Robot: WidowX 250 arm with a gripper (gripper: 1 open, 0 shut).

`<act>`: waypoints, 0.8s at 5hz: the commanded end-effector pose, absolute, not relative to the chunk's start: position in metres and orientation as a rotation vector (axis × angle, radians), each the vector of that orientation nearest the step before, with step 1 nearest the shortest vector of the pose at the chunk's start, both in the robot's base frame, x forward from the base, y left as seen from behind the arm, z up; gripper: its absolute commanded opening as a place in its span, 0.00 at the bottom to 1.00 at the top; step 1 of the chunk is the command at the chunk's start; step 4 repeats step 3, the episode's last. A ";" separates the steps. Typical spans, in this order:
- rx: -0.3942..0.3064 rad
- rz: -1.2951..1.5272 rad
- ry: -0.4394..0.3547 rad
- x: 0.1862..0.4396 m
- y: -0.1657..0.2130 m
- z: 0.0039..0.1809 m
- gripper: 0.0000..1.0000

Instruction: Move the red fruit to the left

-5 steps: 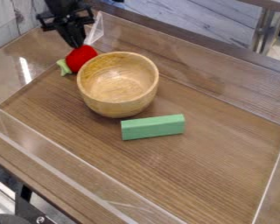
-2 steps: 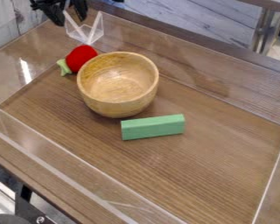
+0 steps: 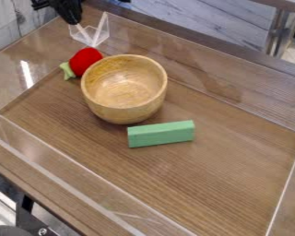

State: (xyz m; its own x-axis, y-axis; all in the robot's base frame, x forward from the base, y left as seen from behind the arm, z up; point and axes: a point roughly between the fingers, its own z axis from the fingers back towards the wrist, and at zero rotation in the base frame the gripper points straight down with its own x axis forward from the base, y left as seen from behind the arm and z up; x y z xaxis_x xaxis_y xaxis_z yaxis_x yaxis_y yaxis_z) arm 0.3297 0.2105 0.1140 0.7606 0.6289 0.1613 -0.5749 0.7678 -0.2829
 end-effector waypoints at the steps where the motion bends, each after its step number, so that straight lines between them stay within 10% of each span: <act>1: -0.193 0.598 -0.323 0.332 0.208 0.145 1.00; 2: -0.180 0.682 -0.328 0.333 0.209 0.144 0.00; 4: -0.166 0.763 -0.333 0.334 0.208 0.143 0.00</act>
